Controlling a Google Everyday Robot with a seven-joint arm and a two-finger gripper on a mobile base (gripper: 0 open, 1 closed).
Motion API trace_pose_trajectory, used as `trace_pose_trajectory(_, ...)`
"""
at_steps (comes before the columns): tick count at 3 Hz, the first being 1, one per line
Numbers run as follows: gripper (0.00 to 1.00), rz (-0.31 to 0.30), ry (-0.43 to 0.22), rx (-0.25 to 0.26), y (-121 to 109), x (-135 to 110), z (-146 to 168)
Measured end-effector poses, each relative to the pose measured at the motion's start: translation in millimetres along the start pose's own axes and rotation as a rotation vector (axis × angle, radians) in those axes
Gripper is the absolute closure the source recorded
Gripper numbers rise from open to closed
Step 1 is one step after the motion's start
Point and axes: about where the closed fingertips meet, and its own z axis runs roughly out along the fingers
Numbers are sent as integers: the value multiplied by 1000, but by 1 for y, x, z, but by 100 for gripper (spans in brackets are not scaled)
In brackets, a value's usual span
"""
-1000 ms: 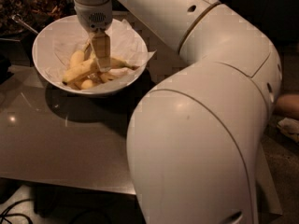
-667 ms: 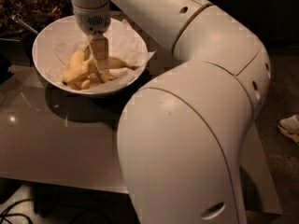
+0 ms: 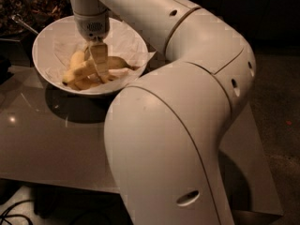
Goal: Pick banana from white bowl
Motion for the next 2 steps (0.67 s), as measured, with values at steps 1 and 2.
trace_pose_trajectory(1, 39, 3, 2, -21, -1, 0, 8)
trace_pose_trajectory(2, 59, 2, 7, -31, 2, 2, 11)
